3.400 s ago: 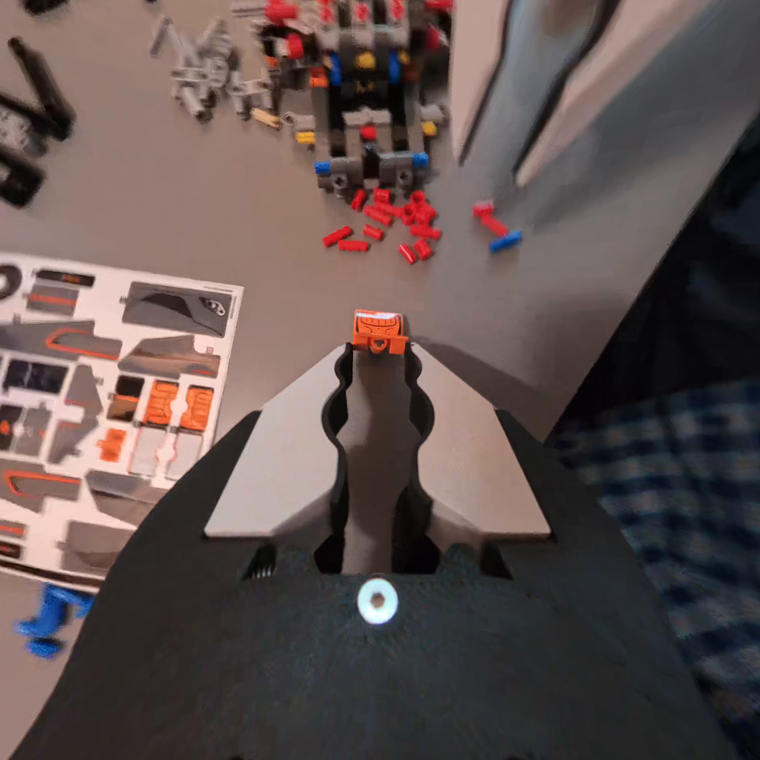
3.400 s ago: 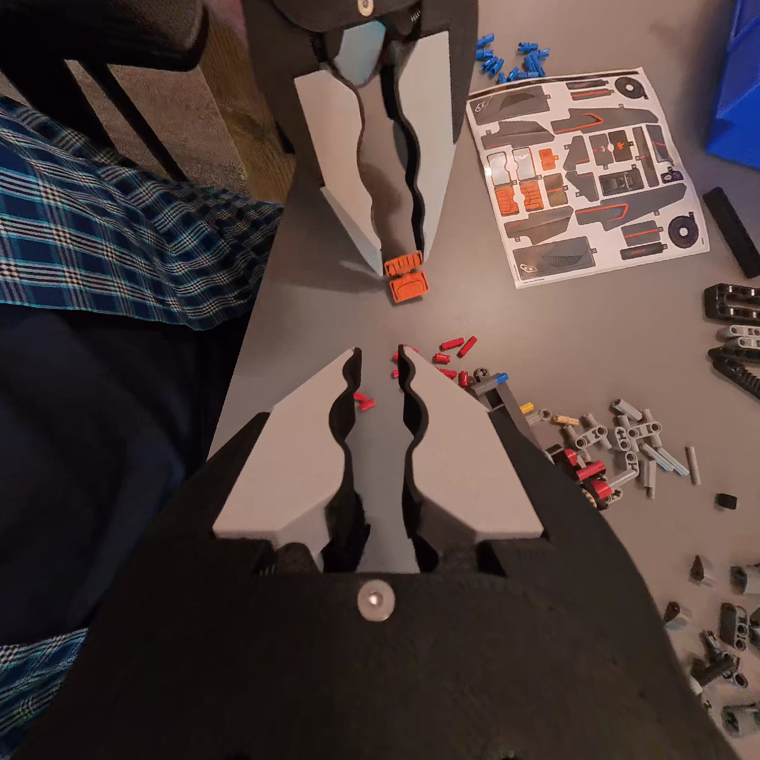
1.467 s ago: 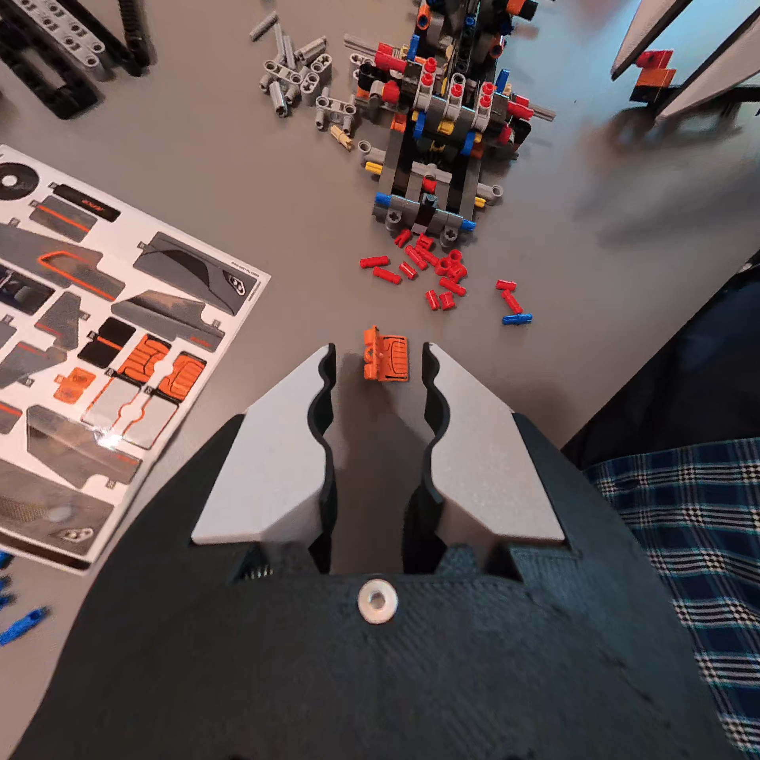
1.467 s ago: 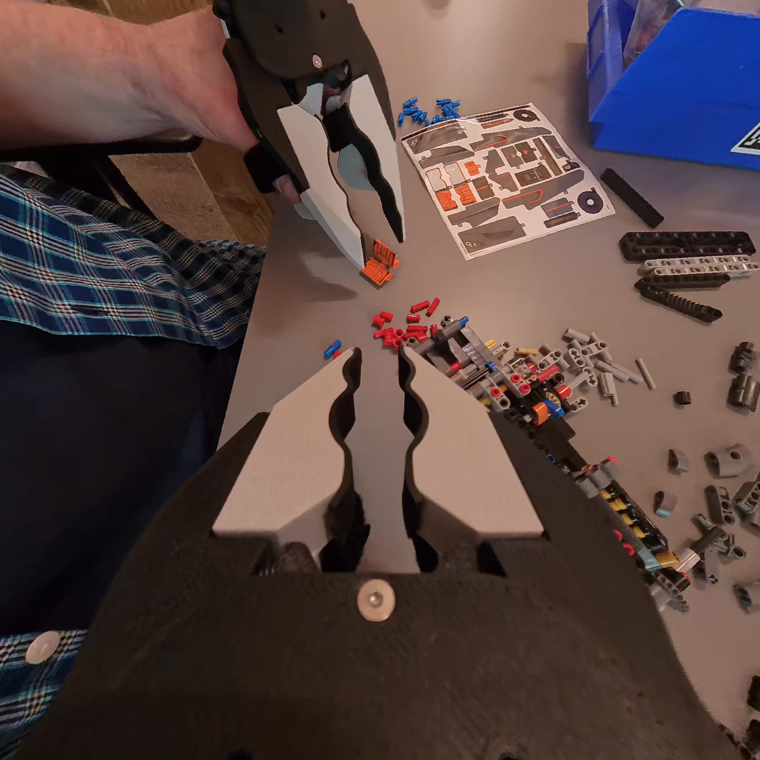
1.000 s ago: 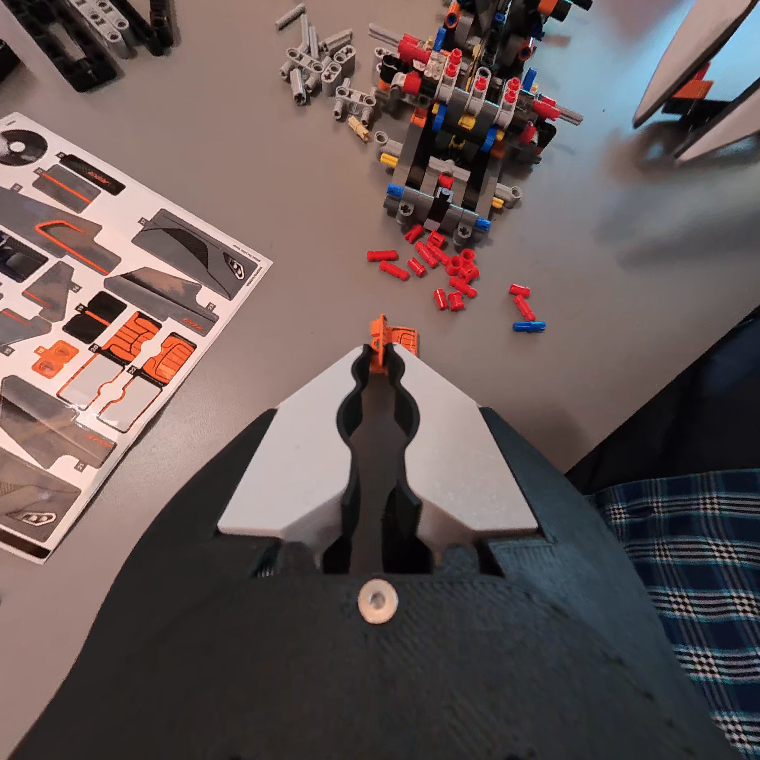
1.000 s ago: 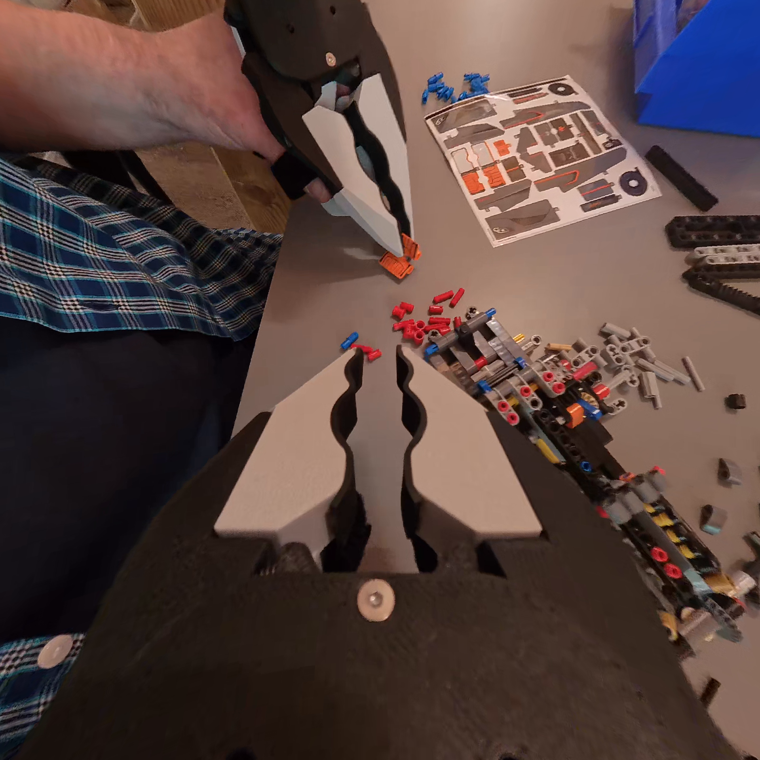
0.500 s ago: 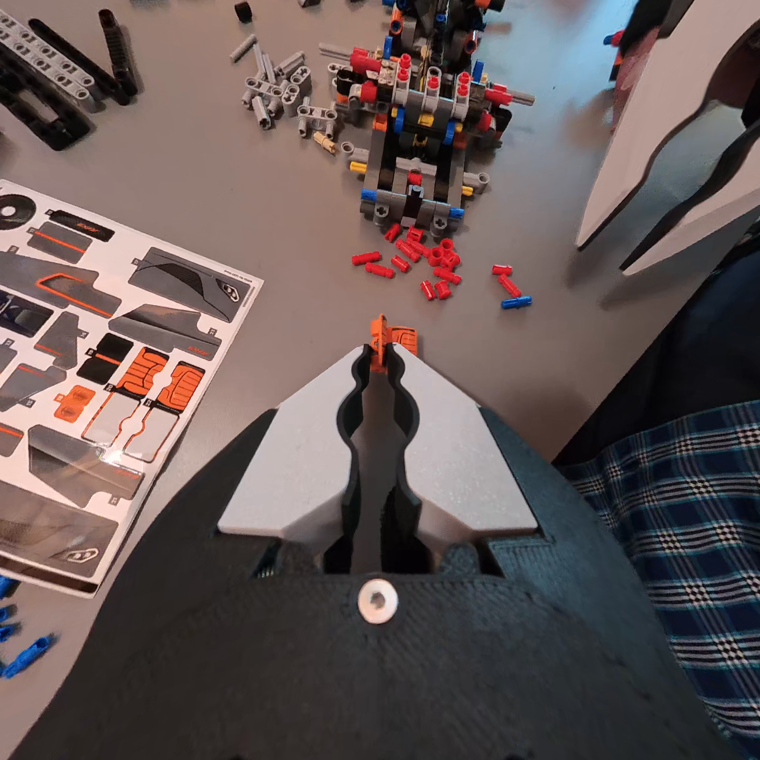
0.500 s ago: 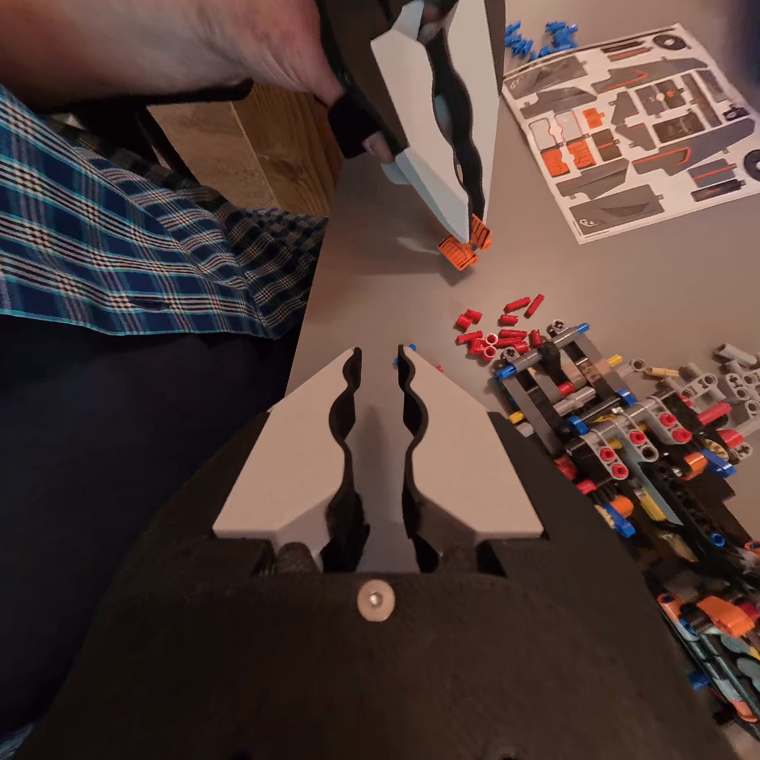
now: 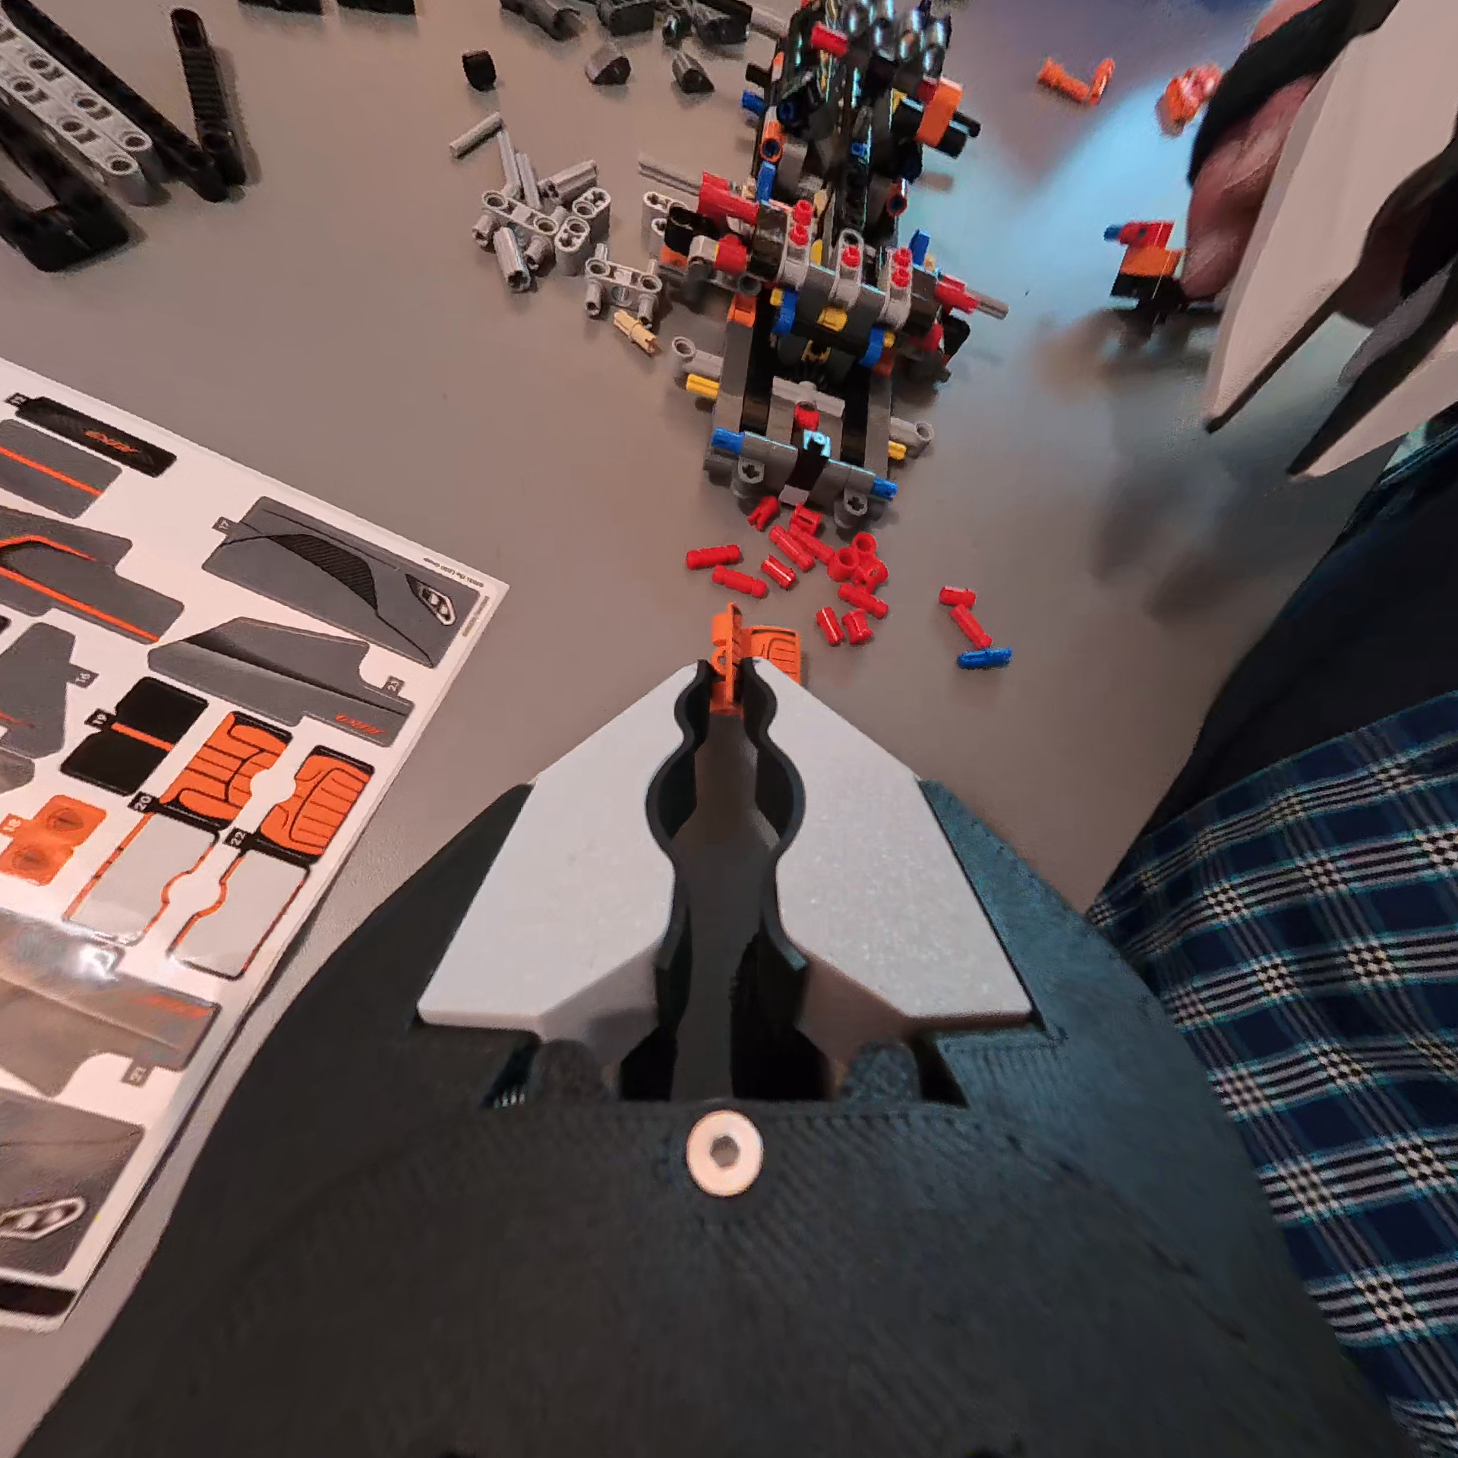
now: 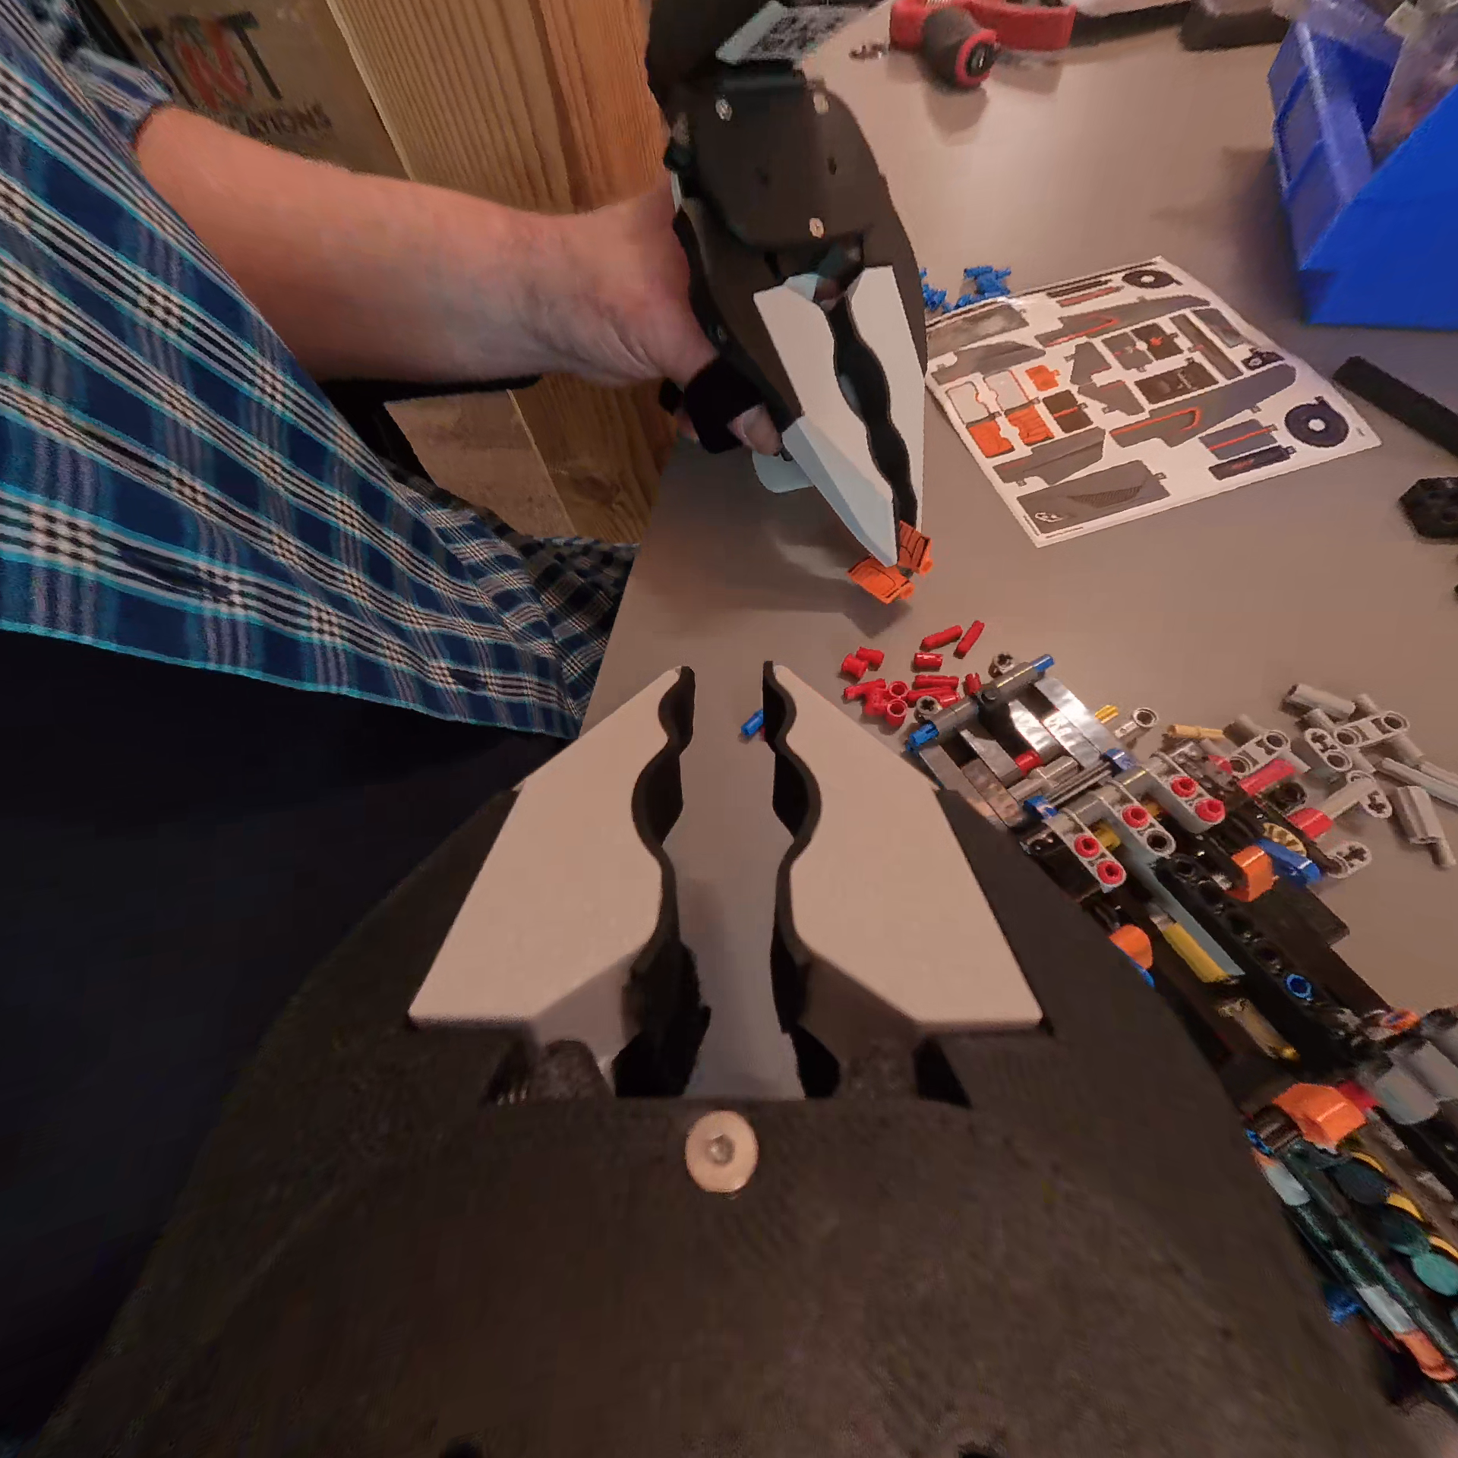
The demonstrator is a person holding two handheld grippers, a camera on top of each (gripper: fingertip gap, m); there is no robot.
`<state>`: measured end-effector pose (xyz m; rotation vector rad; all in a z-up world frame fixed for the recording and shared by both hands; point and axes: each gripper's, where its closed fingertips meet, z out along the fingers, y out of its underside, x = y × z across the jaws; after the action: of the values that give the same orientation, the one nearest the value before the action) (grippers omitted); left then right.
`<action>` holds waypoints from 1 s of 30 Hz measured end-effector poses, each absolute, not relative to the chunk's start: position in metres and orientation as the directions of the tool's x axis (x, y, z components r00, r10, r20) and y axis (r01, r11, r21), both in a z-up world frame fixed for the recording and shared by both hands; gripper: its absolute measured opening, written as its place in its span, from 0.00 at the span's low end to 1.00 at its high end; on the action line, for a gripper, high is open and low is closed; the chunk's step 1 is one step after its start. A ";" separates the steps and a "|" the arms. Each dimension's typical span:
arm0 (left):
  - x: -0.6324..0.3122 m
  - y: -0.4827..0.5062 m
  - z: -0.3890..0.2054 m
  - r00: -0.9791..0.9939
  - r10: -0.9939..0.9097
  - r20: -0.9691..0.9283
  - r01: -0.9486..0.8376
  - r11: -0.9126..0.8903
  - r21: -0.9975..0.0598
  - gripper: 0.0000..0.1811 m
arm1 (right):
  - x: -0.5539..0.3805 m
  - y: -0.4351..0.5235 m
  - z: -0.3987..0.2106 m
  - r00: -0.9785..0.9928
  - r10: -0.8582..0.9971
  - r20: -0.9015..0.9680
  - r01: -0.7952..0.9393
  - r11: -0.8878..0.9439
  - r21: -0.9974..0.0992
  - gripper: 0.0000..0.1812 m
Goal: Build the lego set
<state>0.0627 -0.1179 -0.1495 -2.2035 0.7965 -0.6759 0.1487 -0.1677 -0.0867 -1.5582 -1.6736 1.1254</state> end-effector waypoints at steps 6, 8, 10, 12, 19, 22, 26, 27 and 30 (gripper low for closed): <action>0.060 -0.113 -0.149 0.682 -0.668 0.296 -0.285 -0.616 -0.734 0.04 | 0.155 -0.163 -0.076 -0.160 0.971 -0.178 0.415 -0.097 -0.905 0.08; 0.059 -0.111 -0.151 0.686 -0.657 0.313 -0.278 -0.634 -0.722 0.04 | 0.157 -0.163 -0.073 -0.171 0.968 -0.186 0.395 -0.106 -0.912 0.08; 0.059 -0.110 -0.152 0.686 -0.654 0.321 -0.274 -0.640 -0.718 0.04 | 0.158 -0.162 -0.070 -0.181 0.964 -0.197 0.376 -0.117 -0.919 0.08; 0.059 -0.108 -0.153 0.688 -0.650 0.323 -0.276 -0.645 -0.713 0.04 | 0.159 -0.161 -0.068 -0.187 0.961 -0.205 0.363 -0.126 -0.923 0.08; 0.058 -0.108 -0.151 0.685 -0.647 0.336 -0.257 -0.645 -0.719 0.04 | 0.162 -0.156 -0.062 -0.178 0.962 -0.208 0.327 -0.142 -0.934 0.08; 0.057 -0.107 -0.145 0.687 -0.648 0.329 -0.236 -0.627 -0.742 0.04 | 0.163 -0.151 -0.069 -0.142 0.970 -0.197 0.364 -0.134 -0.922 0.07; 0.054 -0.113 -0.141 0.678 -0.661 0.322 -0.235 -0.610 -0.757 0.04 | 0.162 -0.152 -0.074 -0.118 0.978 -0.174 0.420 -0.109 -0.901 0.07; 0.053 -0.116 -0.140 0.674 -0.664 0.324 -0.237 -0.609 -0.757 0.04 | 0.161 -0.152 -0.077 -0.108 0.980 -0.170 0.443 -0.106 -0.890 0.07; 0.044 -0.119 -0.136 0.691 -0.662 0.291 -0.253 -0.598 -0.761 0.04 | 0.157 -0.152 -0.087 -0.062 0.984 -0.168 0.505 -0.114 -0.856 0.08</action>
<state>0.0444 -0.1191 -0.1361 -2.1854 0.6973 -0.7376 0.1574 -0.1521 -0.0867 -1.6574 -1.5998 1.1055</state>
